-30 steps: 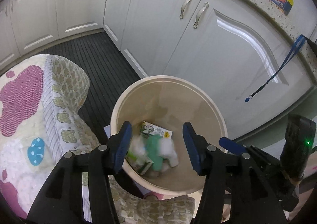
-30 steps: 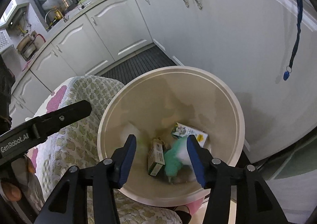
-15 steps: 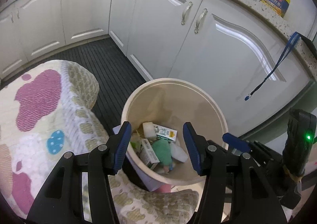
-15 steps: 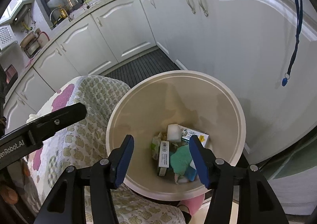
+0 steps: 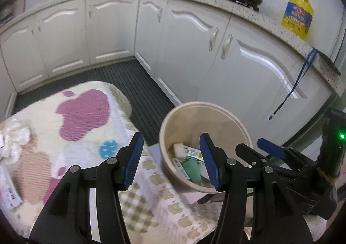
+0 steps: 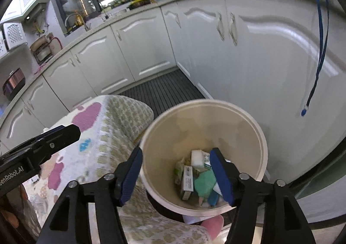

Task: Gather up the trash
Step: 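Move both tools back over the table toward the orange-patterned snack bag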

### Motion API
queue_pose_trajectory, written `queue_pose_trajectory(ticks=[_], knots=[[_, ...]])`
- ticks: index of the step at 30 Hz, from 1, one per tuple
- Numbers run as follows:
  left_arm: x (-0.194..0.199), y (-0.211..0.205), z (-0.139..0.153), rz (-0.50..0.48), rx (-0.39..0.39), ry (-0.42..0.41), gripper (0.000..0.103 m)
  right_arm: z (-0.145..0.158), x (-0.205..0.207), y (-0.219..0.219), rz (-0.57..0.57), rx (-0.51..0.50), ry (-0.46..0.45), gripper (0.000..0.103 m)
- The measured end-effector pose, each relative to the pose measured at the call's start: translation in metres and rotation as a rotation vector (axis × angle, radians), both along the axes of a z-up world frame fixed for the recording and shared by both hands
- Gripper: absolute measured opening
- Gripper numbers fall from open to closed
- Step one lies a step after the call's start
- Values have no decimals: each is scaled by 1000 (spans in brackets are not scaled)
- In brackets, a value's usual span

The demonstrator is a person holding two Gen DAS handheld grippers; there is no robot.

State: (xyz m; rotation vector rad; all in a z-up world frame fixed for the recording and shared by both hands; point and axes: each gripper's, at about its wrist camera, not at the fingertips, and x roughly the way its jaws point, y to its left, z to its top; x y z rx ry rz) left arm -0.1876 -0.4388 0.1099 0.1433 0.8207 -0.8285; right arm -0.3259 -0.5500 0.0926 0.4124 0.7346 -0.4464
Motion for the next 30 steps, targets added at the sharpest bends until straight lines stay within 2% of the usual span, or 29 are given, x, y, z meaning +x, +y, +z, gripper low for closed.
queue_pose_trajectory(ticks=[7, 19, 30], knots=[[-4, 45, 13, 52, -8, -28, 53, 26, 8, 40, 40, -56, -46, 68], [-6, 139, 34, 178, -5, -113, 53, 48, 42, 123, 176, -99, -90, 71], [3, 209, 38, 287, -3, -152, 53, 52, 75, 189, 294, -141, -85, 73]])
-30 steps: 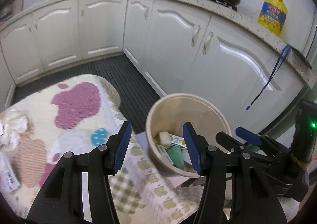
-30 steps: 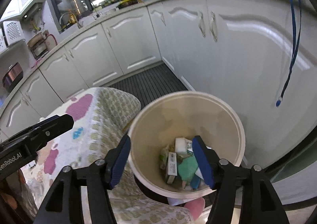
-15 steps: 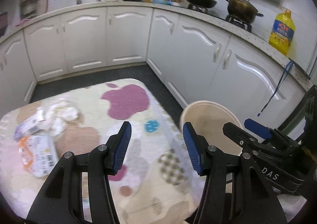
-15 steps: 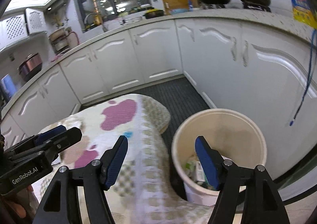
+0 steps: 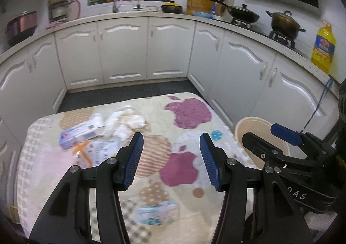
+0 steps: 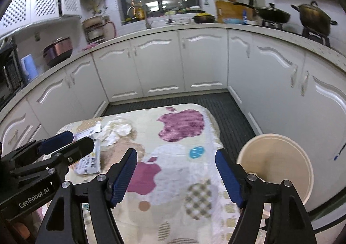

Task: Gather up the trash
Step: 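Move both tools back over the table toward the orange-patterned snack bag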

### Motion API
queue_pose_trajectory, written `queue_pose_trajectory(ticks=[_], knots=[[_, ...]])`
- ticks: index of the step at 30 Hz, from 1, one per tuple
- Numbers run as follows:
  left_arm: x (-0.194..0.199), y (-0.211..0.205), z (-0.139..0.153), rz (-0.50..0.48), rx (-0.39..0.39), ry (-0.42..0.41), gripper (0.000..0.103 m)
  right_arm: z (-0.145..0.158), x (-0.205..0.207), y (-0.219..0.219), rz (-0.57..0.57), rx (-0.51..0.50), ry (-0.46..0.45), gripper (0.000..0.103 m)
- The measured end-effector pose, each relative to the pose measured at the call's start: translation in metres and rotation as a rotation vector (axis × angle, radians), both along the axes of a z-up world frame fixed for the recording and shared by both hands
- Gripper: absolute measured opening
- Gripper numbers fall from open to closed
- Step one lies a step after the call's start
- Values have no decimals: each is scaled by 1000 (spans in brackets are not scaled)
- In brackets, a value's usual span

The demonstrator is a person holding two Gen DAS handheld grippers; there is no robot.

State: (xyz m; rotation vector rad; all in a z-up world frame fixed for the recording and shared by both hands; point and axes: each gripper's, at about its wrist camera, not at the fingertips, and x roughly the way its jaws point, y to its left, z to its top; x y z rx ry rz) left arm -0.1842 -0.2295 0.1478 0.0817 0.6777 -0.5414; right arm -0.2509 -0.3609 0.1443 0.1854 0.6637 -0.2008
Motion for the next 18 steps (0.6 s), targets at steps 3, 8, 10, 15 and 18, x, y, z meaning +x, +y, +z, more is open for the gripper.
queue_pose_trajectory(ticks=[3, 8, 10, 15, 18], knots=[[5, 15, 0, 29, -7, 3, 53, 0, 8, 10, 19, -10, 4, 73], [8, 40, -1, 72, -12, 3, 53, 3, 16, 25, 50, -22, -1, 73], [10, 48, -2, 85, -14, 6, 53, 3, 19, 31, 62, -24, -2, 73], [14, 67, -2, 116, -18, 7, 53, 1, 27, 46, 90, -27, 2, 73], [18, 76, -4, 135, -16, 10, 53, -1, 31, 55, 109, -29, 7, 73]])
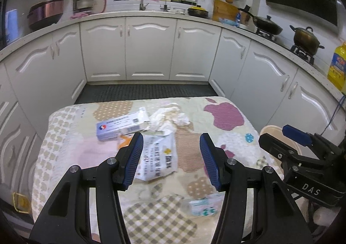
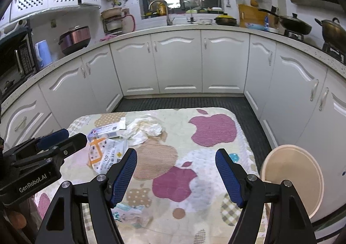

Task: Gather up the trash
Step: 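Move both tools back over the table toward the orange-patterned snack bag, then grasp the orange-patterned snack bag with the left tool while the right tool grasps the clear packet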

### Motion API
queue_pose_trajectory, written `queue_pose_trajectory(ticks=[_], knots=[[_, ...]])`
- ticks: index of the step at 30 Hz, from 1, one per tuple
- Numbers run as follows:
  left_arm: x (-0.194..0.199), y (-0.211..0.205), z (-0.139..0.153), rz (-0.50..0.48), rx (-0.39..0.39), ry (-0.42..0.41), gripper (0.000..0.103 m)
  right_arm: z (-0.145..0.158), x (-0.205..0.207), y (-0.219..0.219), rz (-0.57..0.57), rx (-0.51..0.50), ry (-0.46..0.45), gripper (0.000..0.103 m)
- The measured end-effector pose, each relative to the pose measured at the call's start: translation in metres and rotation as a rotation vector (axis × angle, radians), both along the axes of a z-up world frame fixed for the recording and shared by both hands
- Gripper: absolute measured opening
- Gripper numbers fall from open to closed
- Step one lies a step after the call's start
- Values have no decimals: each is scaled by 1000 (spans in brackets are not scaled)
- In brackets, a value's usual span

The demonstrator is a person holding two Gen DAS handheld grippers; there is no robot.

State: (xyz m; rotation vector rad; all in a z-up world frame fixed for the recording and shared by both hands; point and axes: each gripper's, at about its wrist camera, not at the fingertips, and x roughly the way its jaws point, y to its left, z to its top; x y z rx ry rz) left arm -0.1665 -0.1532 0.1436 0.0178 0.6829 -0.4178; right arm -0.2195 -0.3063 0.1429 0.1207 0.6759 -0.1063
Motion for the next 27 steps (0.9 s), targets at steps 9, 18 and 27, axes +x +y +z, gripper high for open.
queue_pose_trajectory(ticks=[9, 18, 27], knots=[[17, 48, -11, 28, -62, 71, 61, -8, 11, 15, 55, 7, 20, 73], [39, 79, -44, -6, -115, 219, 63, -41, 31, 27, 156, 88, 120, 73], [72, 68, -77, -36, -151, 304, 67, -56, 31, 18, 188, 139, 165, 73]])
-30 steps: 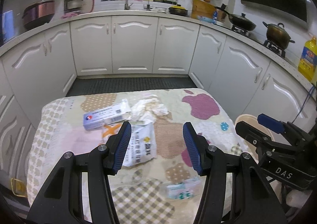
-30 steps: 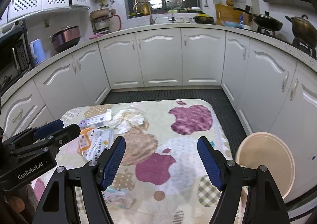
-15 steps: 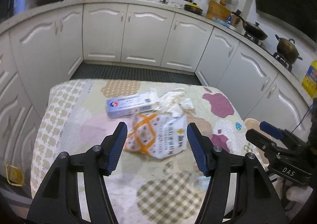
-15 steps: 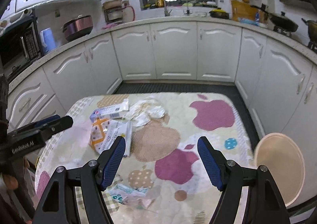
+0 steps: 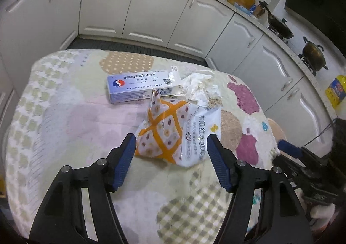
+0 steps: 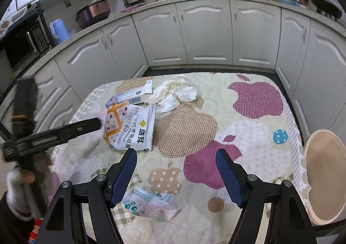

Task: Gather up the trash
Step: 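Grasp the orange-patterned snack bag with the left tool while the right tool grasps the clear packet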

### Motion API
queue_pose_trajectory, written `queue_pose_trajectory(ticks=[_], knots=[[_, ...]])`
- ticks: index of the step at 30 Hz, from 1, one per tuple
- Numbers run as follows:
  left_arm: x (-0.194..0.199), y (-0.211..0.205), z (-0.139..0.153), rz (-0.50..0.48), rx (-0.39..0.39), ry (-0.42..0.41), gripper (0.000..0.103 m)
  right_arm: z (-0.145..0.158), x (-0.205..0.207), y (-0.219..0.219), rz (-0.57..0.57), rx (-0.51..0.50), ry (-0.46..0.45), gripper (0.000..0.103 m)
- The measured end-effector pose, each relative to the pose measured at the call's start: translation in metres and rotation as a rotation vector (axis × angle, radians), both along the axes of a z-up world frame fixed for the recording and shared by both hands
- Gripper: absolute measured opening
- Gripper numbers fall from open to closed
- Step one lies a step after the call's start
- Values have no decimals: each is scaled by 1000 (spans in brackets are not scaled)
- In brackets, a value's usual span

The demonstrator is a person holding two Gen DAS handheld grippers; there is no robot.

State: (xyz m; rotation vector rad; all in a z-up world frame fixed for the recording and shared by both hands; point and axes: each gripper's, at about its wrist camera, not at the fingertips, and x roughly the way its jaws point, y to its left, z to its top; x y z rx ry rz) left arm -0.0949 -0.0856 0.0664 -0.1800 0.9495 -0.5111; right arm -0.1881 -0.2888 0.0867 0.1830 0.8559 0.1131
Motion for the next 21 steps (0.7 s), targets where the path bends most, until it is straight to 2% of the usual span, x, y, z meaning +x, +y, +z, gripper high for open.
queue_pose_trajectory(ticks=[3, 9, 15, 17, 18, 19, 20, 21], knots=[[12, -7, -7, -10, 4, 5, 67, 1, -10, -5, 64, 46, 12, 73], [30, -23, -15, -44, 15, 11, 67, -9, -30, 8, 196, 58, 39, 76], [36, -38, -19, -71, 55, -6, 67, -37, -30, 37, 297, -63, 69, 75], [36, -39, -20, -70, 53, -10, 66, -47, -26, 40, 304, -78, 81, 52], [36, -39, -20, -69, 48, -6, 66, -51, -24, 40, 304, -72, 86, 45], [36, -39, -20, -70, 39, -2, 59, -52, -23, 39, 295, -63, 80, 41], [36, -40, -22, -77, 36, 8, 42, -52, -24, 37, 295, -50, 72, 37], [35, -41, -23, -78, 49, 6, 37, -50, -24, 37, 299, -40, 65, 32]])
